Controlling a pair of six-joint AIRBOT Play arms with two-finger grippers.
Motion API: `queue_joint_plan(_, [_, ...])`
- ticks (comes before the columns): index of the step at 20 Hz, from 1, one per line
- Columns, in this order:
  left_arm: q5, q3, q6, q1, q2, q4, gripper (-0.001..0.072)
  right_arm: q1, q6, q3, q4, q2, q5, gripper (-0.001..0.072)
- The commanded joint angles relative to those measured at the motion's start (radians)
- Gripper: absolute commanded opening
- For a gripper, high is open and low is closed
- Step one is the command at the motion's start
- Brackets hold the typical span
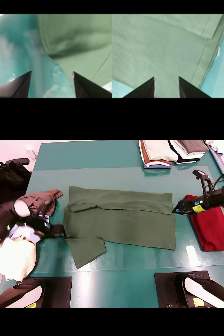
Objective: Fold the shirts.
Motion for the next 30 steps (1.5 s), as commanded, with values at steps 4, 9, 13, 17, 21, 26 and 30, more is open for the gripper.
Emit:
queue_joint_plan(4, [0.245, -0.247, 0.051, 0.001, 0.072, -0.297, 0.0601, 0.000, -0.001, -0.051, 0.007, 0.051, -0.013, 0.0346])
queue_joint_plan(9, [0.315, -0.247, 0.049, -0.105, 0.069, -0.323, 0.0599, 0.000, -0.001, -0.051, 0.049, 0.051, -0.012, 0.0345])
queue_joint_plan(13, [0.241, -0.208, 0.049, -0.111, 0.084, -0.288, 0.0030, -0.073, -0.002, -0.081, 0.007, 0.051, 0.053, 0.0345])
queue_joint_plan(17, [0.198, -0.169, 0.048, -0.111, 0.150, -0.253, 0.0030, -0.277, -0.001, -0.277, -0.095, 0.075, 0.084, 0.0393])
queue_joint_plan(21, [0.195, -0.169, 0.049, -0.111, 0.158, -0.254, 0.0030, -0.429, -0.002, -0.461, -0.043, 0.033, 0.076, 0.0516])
queue_joint_plan(26, [0.195, -0.169, 0.049, -0.111, 0.158, -0.253, 0.0030, -0.310, -0.019, -0.519, 0.100, -0.047, -0.064, 0.0435])
queue_joint_plan(30, [0.129, -0.165, 0.049, -0.111, 0.158, -0.216, 0.0029, -0.155, -0.009, -0.451, 0.093, -0.076, -0.102, 0.0123])
